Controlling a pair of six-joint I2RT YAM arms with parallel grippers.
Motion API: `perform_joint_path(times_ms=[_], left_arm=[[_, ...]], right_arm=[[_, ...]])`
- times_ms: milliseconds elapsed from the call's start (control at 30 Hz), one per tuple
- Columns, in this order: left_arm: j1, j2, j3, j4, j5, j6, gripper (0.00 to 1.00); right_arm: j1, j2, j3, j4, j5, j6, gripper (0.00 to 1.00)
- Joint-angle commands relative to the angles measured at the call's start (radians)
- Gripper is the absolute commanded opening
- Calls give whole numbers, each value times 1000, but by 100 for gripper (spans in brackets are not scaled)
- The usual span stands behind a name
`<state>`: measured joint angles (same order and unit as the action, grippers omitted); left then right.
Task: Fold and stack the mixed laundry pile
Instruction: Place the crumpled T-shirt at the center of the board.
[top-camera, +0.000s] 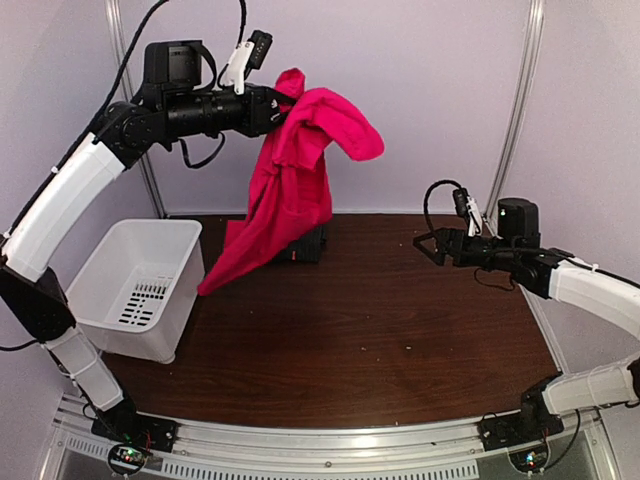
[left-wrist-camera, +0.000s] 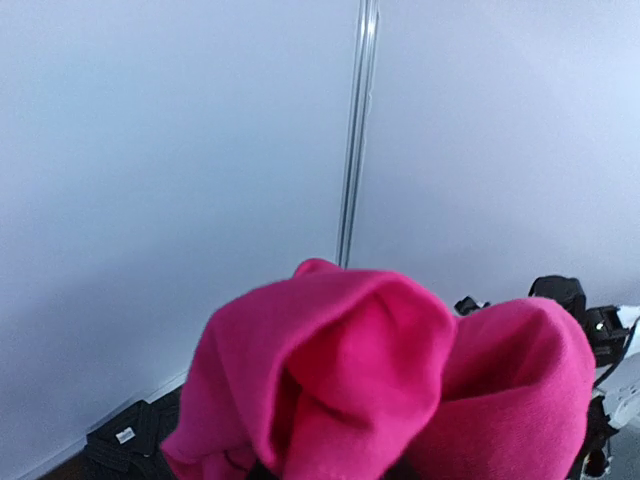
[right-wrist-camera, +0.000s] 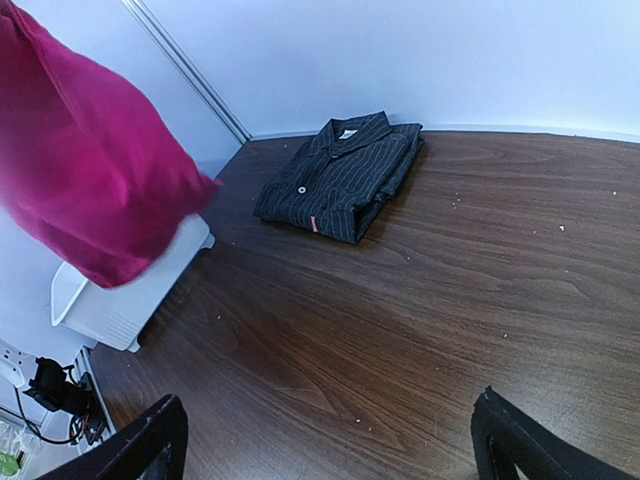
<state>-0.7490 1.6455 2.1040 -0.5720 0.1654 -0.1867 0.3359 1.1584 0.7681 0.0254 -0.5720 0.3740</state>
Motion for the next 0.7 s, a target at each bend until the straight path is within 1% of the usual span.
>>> perform_joint_path(times_ms=[0,33,67,100,200,300,400,500,667], left_arm=[[22,3,-82,77,3,0,77],[37,0,-118,68,-1,-22,92],[57,-11,-191,70,14,-47,97],[73,-30,-266,86,30,-65,98],[83,-95,-464,115,-1,-60,98],[81,-155,-670,171,10,-46,98],[63,-162,-823,211,17,-41,98],[34,-119,-915,257,30,-49,97],[-19,-6,-955,267,-15,-66,90]], right_arm=[[-3,-44,-1,-11,31,2,100],[-3,-47,-1,-17,36,-3,100],[-3,-49,0,-18,39,-7,100],[-3,-50,2,-29,40,-11,100],[-3,-48,-4,-50,34,-25,100],[-1,-22,-12,-66,20,-39,100],[1,23,-28,-69,-1,-47,100],[17,121,-14,-86,-27,-56,97],[92,280,36,-90,-49,-70,93]])
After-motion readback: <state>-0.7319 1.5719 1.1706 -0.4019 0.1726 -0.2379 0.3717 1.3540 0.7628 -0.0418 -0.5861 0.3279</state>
